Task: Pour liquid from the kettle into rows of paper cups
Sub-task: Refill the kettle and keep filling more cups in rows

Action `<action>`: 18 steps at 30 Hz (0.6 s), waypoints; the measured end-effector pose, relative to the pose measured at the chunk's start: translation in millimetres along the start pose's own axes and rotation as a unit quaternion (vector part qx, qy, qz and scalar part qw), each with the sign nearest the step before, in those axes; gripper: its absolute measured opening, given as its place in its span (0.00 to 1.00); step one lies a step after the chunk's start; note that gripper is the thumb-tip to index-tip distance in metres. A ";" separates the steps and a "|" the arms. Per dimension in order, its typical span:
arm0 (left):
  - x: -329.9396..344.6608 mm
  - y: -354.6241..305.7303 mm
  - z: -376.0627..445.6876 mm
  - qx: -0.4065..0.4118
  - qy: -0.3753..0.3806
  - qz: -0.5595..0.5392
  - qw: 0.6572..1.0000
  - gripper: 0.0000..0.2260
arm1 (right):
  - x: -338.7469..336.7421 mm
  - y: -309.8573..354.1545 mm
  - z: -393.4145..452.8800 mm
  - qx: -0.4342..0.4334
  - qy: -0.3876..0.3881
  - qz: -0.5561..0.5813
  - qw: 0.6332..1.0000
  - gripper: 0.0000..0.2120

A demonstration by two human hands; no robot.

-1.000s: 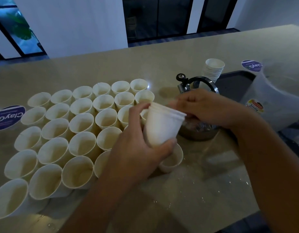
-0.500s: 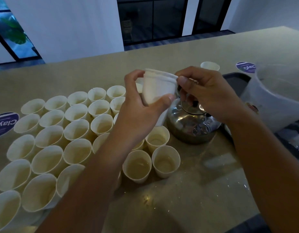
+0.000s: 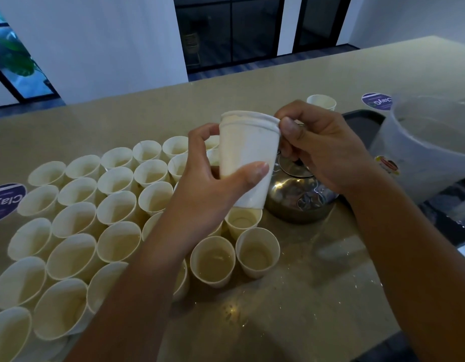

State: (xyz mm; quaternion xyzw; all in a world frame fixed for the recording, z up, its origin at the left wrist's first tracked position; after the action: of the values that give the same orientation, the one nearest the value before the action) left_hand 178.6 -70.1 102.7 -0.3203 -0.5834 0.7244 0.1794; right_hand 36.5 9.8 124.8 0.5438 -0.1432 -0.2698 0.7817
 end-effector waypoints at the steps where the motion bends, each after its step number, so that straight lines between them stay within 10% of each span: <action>1: -0.9 0.5 -0.4 -0.002 0.002 0.002 1.000 0.34 | -1.6 -0.4 0.4 -0.003 0.002 -0.025 1.000 0.12; 4: -8.5 5.1 -0.4 -0.009 -0.012 0.005 1.000 0.32 | -26.3 -0.8 9.4 -0.026 -0.075 -0.248 0.965 0.04; 7: -15.5 12.4 -0.9 -0.022 -0.038 -0.001 0.999 0.33 | -72.3 -16.5 16.3 0.004 -0.204 -0.418 0.885 0.17; 18: -6.9 18.2 -1.4 -0.058 -0.060 -0.025 0.996 0.30 | -85.7 -61.6 -2.1 0.120 -0.228 -0.375 0.891 0.15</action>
State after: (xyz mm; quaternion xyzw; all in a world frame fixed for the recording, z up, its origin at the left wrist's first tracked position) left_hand 186.7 -78.0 86.9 -0.2715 -0.6423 0.7023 0.1431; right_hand -48.5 44.7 72.8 0.5701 -0.1340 -0.6402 0.4971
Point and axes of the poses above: each hand's wrist, its own z-axis towards the middle knuckle, its own x-axis out of the palm, y = z × x, the point moved 10 cm from there along z, towards the middle knuckle, and after that the axes turned 9 degrees about -y, right-handed, at the moved point
